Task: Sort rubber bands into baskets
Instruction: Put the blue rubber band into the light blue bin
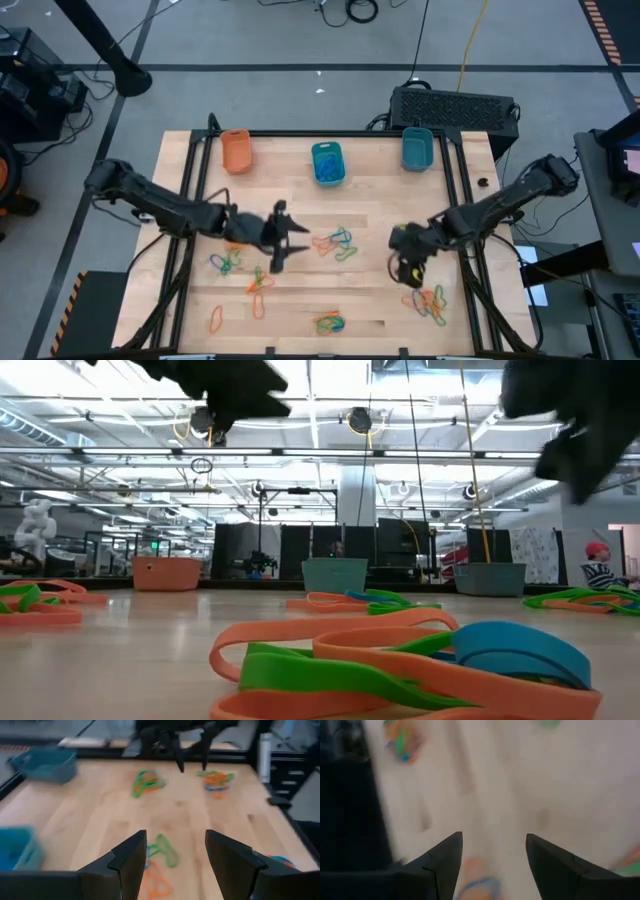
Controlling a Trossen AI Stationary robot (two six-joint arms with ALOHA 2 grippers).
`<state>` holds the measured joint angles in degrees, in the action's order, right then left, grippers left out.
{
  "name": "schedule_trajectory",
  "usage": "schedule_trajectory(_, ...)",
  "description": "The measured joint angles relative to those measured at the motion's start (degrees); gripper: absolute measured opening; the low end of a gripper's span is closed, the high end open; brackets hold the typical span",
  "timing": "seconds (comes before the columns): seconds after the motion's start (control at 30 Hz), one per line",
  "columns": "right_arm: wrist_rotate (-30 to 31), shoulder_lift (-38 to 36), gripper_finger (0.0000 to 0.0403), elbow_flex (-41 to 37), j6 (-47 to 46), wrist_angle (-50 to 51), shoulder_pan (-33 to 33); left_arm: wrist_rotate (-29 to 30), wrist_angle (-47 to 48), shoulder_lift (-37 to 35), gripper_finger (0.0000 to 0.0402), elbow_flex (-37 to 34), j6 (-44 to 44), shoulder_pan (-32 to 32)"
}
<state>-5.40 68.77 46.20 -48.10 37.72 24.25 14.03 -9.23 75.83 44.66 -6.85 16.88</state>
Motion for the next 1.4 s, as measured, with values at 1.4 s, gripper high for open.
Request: schedule_trajectory(1.4, -2.70, 23.52, 0.0200, 0.87, -39.10, -1.00, 18.82, -0.49, -17.40, 14.76, 0.0210, 0.07, 1.27, 4.27)
